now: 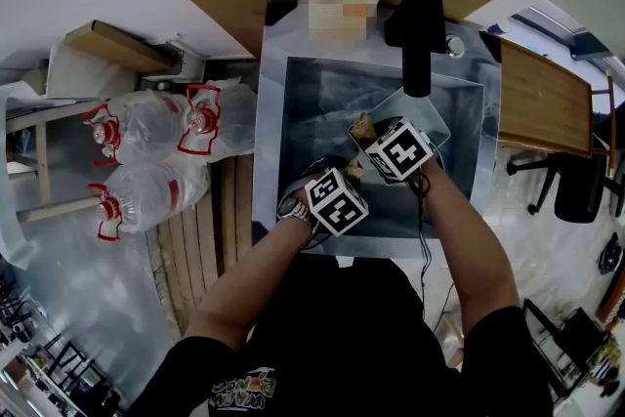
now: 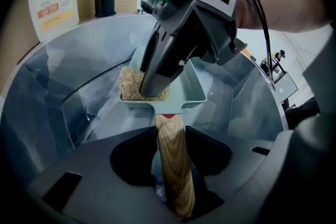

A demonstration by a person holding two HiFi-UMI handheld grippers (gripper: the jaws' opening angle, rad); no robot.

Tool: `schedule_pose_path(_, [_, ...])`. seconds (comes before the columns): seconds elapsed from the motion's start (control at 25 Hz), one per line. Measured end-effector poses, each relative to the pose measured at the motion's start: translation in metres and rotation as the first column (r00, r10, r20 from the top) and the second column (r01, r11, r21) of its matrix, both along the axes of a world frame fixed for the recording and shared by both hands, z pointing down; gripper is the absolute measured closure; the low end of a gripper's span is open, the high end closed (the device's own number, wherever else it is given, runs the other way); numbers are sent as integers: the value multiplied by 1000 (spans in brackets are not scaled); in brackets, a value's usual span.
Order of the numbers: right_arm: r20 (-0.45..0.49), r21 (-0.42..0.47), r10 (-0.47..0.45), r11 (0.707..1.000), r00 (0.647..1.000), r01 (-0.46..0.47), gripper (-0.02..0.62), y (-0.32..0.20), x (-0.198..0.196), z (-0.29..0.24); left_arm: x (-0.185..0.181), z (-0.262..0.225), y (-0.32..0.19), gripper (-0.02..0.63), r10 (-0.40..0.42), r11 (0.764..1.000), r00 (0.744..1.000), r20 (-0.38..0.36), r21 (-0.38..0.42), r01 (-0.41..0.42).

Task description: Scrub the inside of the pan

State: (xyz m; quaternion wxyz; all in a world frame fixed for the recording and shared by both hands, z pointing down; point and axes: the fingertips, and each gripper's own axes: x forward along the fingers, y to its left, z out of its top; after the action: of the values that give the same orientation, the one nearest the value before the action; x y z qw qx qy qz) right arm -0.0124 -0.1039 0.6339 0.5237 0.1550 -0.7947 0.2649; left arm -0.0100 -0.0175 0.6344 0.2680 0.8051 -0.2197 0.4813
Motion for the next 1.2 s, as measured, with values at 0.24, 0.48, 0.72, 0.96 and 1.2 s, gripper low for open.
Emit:
schedule_pose_path(0.24, [-2, -2, 24, 1000, 1000, -24, 446, -5, 2, 3, -2, -1, -2, 433, -25, 1000, 1000, -17, -3, 25])
schedule_pose_path(0.48, [-4, 6, 77, 997, 997, -77, 446, -17, 12, 4, -4, -2, -3, 436, -35, 999, 999, -20, -5, 35])
schedule_pose_path(0.72, [-32, 31, 145, 989, 989, -144, 446, -37, 34, 4, -5, -1, -4, 436, -43, 999, 999, -21, -4, 43])
schedule_pose_path(0.96, [-75, 66, 185, 981, 980, -180, 446, -54, 53, 6, -4, -2, -4, 436, -49, 999, 998, -32, -16, 49])
schedule_pose_path(1.2, [-112, 114, 236, 968, 965, -223, 448, -72, 72, 7, -6, -2, -4, 437, -59, 998, 997, -38, -22, 59])
